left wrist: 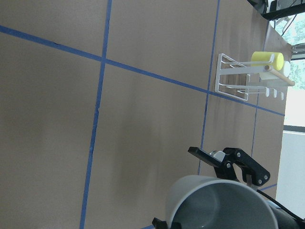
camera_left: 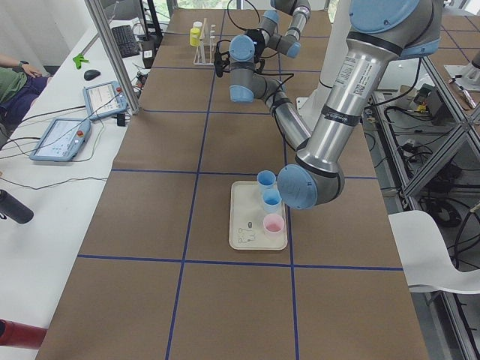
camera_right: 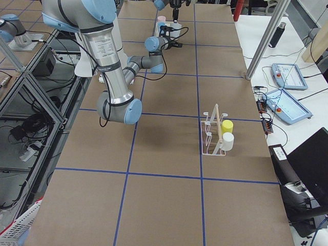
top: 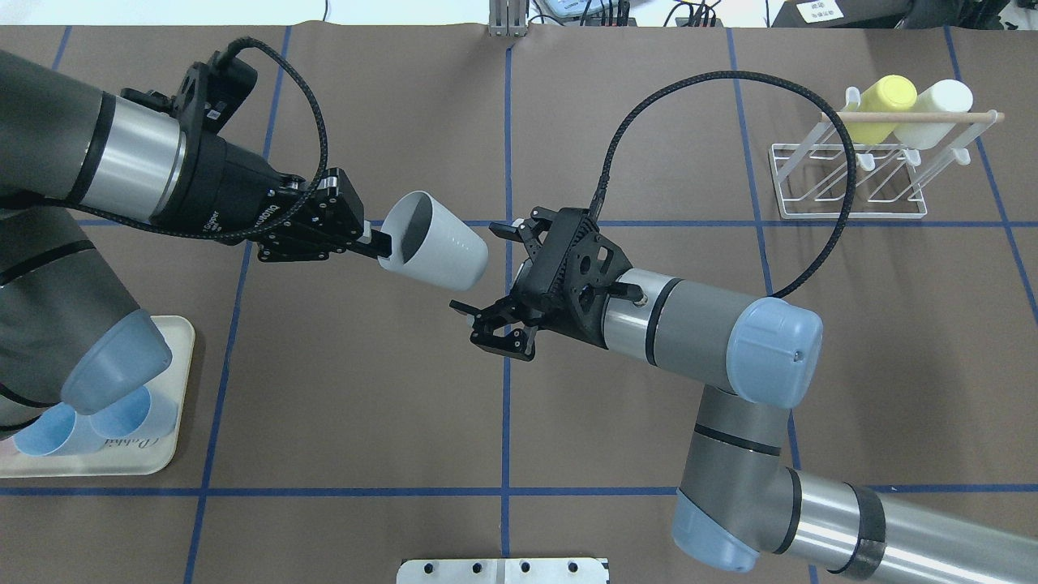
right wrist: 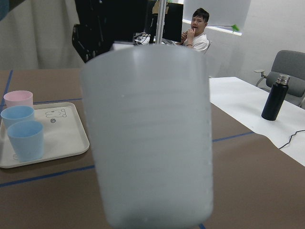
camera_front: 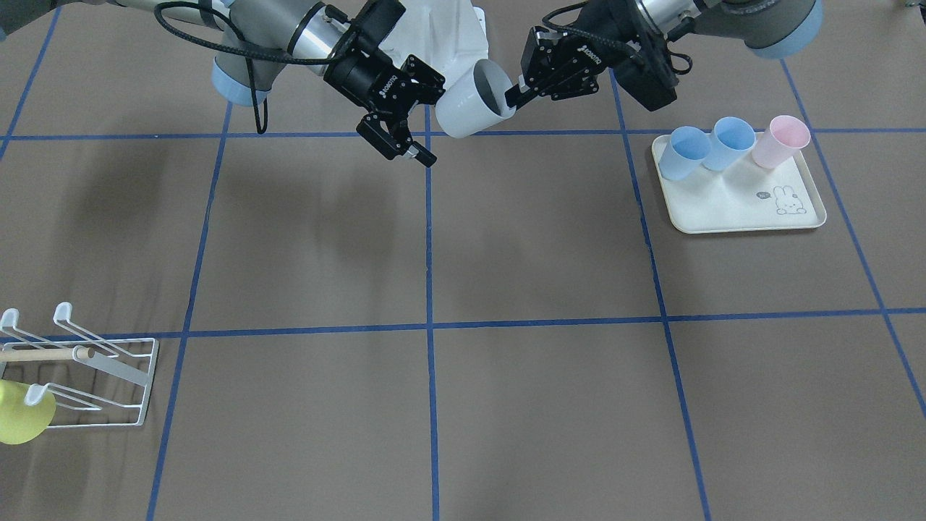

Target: Transfer IKEA cup to right arm and place on rack

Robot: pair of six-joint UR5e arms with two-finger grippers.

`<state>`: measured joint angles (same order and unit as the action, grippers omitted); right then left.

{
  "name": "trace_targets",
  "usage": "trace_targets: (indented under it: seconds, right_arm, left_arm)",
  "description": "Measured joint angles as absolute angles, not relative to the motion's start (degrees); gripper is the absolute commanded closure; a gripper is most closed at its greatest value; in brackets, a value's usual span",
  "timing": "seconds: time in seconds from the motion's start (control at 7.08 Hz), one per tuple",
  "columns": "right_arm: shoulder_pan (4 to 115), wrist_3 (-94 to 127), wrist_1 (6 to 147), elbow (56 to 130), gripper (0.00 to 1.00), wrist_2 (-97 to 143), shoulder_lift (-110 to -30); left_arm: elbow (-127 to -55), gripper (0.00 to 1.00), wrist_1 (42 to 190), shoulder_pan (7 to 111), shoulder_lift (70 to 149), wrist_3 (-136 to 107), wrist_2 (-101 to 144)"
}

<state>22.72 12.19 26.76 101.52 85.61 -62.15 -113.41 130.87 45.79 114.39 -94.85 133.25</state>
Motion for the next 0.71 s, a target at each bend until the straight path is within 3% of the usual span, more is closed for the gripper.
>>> trace_targets:
  seconds: [0.71]
  right_arm:
    - [22.52, 11.74, 26.80, 101.59, 0.02, 84.12, -61.18]
  left_arm:
    - [-111.22, 1.00, 130.87, 45.20, 115.77, -94.67, 133.22]
